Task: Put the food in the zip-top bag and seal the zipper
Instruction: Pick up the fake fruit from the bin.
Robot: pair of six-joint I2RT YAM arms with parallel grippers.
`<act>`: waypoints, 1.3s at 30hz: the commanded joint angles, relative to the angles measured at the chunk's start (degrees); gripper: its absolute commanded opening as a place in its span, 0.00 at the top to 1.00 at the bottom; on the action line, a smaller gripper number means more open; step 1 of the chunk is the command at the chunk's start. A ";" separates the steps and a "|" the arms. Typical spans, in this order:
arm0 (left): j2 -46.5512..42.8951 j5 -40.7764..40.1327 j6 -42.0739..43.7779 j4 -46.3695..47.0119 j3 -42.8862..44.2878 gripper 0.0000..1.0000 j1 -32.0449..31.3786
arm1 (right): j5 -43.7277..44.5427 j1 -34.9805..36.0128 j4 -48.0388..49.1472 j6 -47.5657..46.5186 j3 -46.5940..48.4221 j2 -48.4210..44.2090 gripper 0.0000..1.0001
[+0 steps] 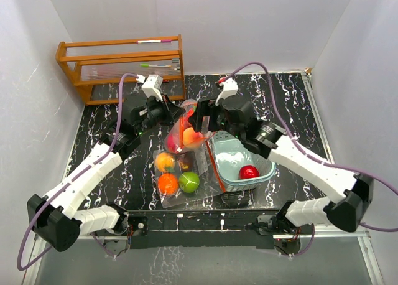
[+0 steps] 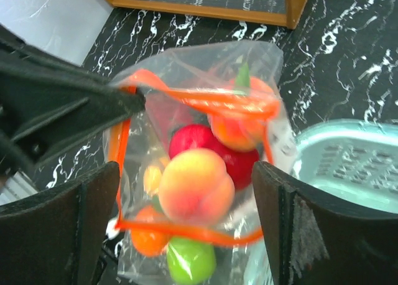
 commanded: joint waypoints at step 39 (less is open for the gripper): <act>-4.79 -5.90 7.66 0.46 -4.46 1.00 -0.01 | 6.41 -4.14 -48.37 13.73 -12.31 2.64 0.00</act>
